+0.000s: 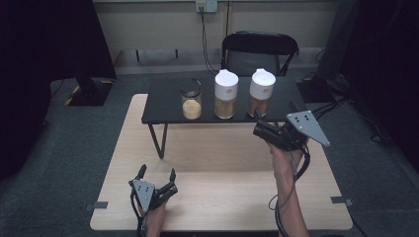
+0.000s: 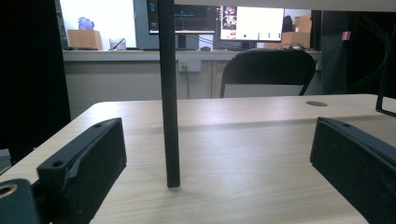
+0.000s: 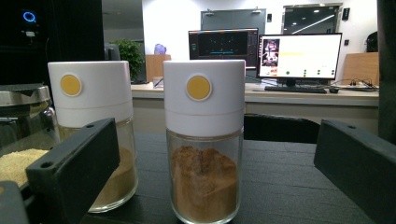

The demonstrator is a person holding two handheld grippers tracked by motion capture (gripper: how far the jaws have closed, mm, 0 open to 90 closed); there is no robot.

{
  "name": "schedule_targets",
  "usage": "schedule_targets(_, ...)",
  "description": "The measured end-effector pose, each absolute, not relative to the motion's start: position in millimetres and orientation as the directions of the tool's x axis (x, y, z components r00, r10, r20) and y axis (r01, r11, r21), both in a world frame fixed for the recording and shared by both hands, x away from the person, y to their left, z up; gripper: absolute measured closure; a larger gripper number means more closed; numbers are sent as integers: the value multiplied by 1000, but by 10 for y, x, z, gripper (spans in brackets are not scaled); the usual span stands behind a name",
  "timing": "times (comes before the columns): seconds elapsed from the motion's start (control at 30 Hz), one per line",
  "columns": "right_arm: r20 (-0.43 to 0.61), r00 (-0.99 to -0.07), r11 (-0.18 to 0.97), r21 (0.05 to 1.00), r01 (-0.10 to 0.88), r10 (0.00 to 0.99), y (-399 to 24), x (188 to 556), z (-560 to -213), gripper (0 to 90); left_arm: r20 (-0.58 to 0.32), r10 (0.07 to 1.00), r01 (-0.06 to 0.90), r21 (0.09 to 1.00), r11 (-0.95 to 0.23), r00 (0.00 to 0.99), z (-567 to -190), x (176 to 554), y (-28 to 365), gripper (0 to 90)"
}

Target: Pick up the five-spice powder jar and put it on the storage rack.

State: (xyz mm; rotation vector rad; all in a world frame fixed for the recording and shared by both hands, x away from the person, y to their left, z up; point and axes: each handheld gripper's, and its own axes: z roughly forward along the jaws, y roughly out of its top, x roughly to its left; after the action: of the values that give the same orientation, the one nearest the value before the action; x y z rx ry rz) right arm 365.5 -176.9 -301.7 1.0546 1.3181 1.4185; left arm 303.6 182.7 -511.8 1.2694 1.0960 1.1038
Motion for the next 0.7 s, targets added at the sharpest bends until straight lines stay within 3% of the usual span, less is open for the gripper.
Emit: schedule_targets(0.7, -2, -235, -14, 998, -68, 972, -1778, 3526, -3204, 0, 0, 989, -7, 1000, 1, 146, -5117, 3036, 1827, 30)
